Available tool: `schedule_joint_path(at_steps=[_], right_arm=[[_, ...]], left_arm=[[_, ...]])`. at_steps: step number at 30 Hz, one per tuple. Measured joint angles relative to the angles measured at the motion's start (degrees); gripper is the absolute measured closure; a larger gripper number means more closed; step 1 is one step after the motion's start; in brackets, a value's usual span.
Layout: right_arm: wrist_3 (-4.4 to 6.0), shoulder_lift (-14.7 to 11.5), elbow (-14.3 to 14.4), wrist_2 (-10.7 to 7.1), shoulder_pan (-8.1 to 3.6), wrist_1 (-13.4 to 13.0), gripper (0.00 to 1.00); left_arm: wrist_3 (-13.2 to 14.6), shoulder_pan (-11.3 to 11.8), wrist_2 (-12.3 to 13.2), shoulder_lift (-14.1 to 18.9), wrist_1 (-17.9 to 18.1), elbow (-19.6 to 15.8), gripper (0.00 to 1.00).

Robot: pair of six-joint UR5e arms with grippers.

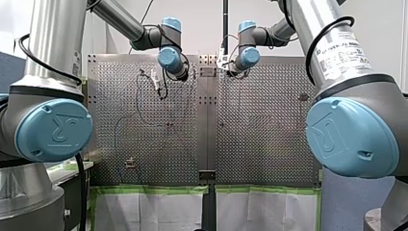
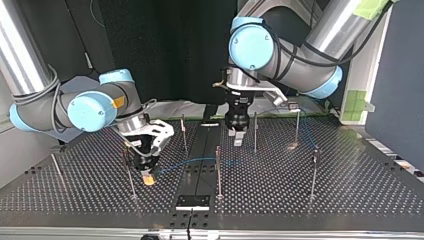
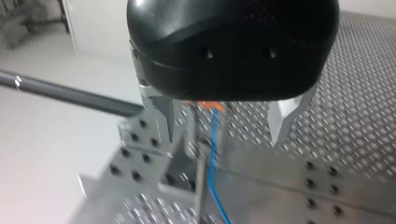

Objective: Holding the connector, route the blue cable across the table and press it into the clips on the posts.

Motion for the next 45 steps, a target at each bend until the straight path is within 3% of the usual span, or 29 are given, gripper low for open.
schedule_joint_path(at_steps=[7, 13, 32, 45], right_arm=[[-0.01, 0.0, 0.0, 0.01, -0.07, 0.0, 1.00], [-0.01, 0.0, 0.0, 0.01, -0.17, 0.0, 1.00], [0.08, 0.0, 0.0, 0.01, -0.40, 0.0, 1.00], [0.08, 0.0, 0.0, 0.01, -0.45, 0.0, 1.00]], left_arm=[[0.9, -4.1, -1.9, 1.4, 2.2, 0.1, 0.00], [2.0, -6.2, -2.3, 0.8, 1.6, 1.2, 0.00], [4.9, -7.9, -4.4, -8.9, -6.7, 11.5, 0.00], [6.0, -8.3, -5.7, -10.8, -6.6, 18.5, 0.00]])
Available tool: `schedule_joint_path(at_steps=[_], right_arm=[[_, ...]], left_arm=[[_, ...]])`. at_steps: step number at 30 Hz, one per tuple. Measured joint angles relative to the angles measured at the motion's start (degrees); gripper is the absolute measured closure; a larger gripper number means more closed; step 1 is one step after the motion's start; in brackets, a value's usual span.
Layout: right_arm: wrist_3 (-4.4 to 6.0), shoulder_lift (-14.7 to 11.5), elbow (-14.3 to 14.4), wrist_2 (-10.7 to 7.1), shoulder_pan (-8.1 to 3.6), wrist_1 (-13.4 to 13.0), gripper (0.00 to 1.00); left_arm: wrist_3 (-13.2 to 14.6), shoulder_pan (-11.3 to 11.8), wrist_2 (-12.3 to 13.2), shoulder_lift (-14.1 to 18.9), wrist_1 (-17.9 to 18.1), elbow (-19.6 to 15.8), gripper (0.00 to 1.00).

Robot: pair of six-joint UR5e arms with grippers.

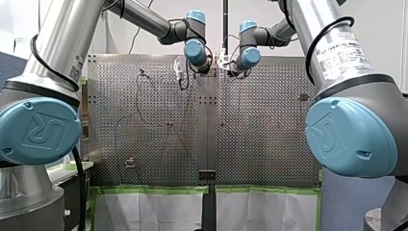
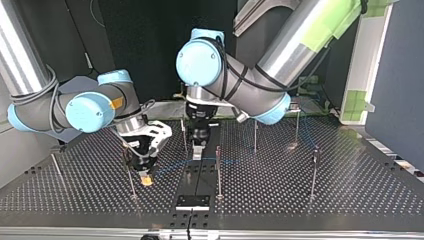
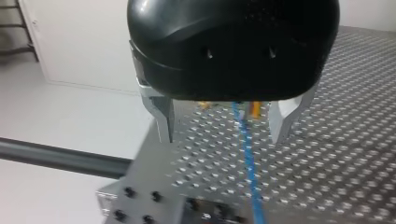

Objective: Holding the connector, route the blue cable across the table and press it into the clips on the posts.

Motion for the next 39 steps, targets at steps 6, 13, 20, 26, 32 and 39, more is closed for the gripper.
schedule_joint_path(at_steps=[6, 13, 20, 26, 32, 39], right_arm=[[0.03, 0.0, 0.0, 0.00, 0.04, 0.0, 1.00], [0.08, 0.0, 0.0, 0.00, 0.03, 0.0, 1.00], [0.04, 0.0, 0.0, 0.00, 0.04, 0.1, 1.00], [0.01, 0.0, 0.0, 0.00, 0.07, 0.1, 1.00], [-0.03, 0.0, 0.0, 0.00, 0.07, 0.1, 1.00], [-0.08, 0.0, 0.0, 0.00, 0.08, 0.1, 1.00]], left_arm=[[0.1, 0.4, 0.7, -0.8, -0.1, 2.9, 0.00], [1.0, 0.6, 0.5, -4.9, -3.5, 7.4, 0.00], [1.1, 1.2, -0.1, -8.2, -3.4, 10.0, 0.00], [1.2, 2.0, -0.3, -10.4, -3.8, 12.2, 0.00], [1.2, 2.4, -0.5, -13.4, -3.9, 15.3, 0.00], [1.2, 3.0, -0.5, -15.0, -3.7, 17.7, 0.00]])
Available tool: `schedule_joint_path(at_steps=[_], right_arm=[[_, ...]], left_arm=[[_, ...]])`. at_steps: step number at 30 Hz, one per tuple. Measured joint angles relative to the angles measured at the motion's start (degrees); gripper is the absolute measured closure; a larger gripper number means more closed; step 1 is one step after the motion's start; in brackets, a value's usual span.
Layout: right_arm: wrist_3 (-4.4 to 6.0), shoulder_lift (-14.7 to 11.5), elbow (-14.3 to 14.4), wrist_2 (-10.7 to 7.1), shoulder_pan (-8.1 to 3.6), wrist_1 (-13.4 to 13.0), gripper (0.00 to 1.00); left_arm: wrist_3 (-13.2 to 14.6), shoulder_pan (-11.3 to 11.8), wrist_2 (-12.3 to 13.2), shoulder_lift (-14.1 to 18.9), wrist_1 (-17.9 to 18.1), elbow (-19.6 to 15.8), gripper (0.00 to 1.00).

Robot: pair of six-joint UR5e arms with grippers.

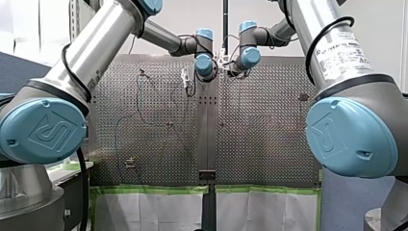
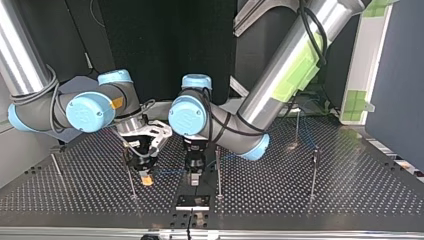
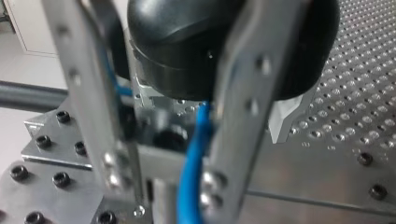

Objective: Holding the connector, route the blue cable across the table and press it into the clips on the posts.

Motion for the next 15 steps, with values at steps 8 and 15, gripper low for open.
schedule_joint_path(at_steps=[8, 15], right_arm=[[0.06, 0.0, 0.0, 0.00, -0.05, 0.0, 1.00], [0.08, 0.0, 0.0, 0.00, -0.05, 0.0, 1.00]], left_arm=[[0.0, 1.0, 0.2, -0.5, 0.0, 0.4, 0.00], [0.0, 1.3, 0.2, -0.5, 0.0, 0.4, 0.00]])
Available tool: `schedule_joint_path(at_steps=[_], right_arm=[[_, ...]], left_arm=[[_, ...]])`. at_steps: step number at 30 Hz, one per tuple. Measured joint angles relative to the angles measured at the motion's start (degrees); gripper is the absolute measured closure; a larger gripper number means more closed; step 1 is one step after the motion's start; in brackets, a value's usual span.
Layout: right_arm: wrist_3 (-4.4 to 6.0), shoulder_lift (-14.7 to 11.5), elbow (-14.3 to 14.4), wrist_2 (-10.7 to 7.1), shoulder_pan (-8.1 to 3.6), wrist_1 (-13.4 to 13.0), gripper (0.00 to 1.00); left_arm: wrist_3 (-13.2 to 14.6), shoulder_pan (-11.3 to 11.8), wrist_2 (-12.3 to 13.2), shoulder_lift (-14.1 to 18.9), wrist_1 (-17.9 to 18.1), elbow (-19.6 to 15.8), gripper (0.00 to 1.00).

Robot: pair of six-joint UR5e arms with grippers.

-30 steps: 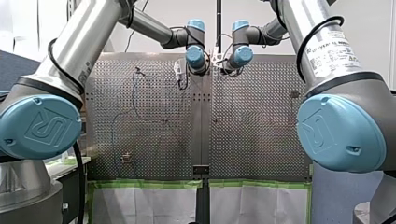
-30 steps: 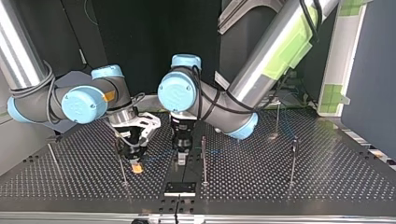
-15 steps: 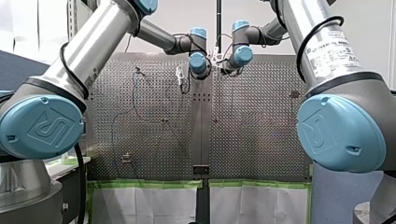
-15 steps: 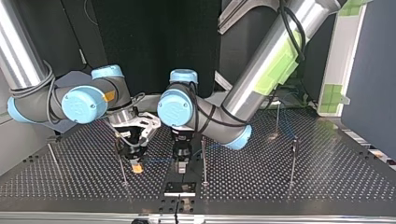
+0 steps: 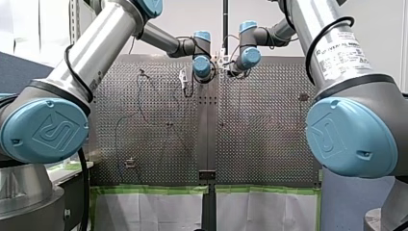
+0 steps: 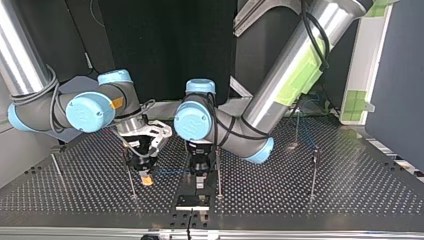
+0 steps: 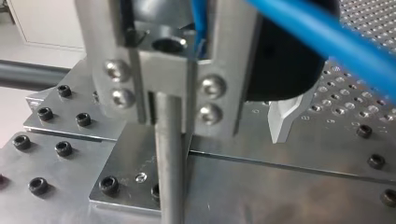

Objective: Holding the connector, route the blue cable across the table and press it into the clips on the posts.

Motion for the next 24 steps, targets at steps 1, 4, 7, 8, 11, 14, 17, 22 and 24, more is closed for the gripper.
schedule_joint_path(at_steps=[1, 4, 7, 8, 11, 14, 17, 22, 24], right_arm=[[0.00, 0.0, 0.0, 0.00, 0.00, 0.0, 1.00], [0.00, 0.0, 0.0, 0.00, 0.00, 0.0, 1.00], [0.00, 0.0, 0.0, 0.00, -0.01, 0.0, 1.00], [0.00, 0.0, 0.0, 0.00, -0.01, 0.0, 1.00], [0.00, 0.0, 0.0, 0.00, -0.01, 0.0, 1.00], [0.00, 0.0, 0.0, 0.00, -0.02, 0.1, 1.00], [0.00, 0.0, 0.0, 0.00, -0.02, 0.1, 1.00], [0.00, 0.0, 0.0, -0.04, 0.01, 0.1, 1.00], [0.00, 0.0, 0.1, -0.05, 0.09, 0.1, 1.00]], left_arm=[[0.1, 0.0, 0.0, 0.0, 0.0, 0.0, 0.00], [0.6, -0.2, -0.1, 0.0, -0.1, 0.0, 0.17], [0.9, -0.4, -0.3, 0.1, -0.2, 0.0, 0.38], [1.0, -0.6, -0.5, 0.1, -0.2, 0.0, 0.50], [1.1, -0.9, -1.0, 0.1, -0.3, 0.0, 0.64], [1.1, -1.3, -1.2, 0.1, -0.4, 0.0, 0.81], [1.1, -1.6, -2.0, 0.1, -0.8, 0.0, 0.93], [0.8, -2.1, -4.8, 0.1, -1.2, 0.0, 1.00], [0.6, -2.3, -5.8, 0.1, -1.4, 0.0, 1.00]])
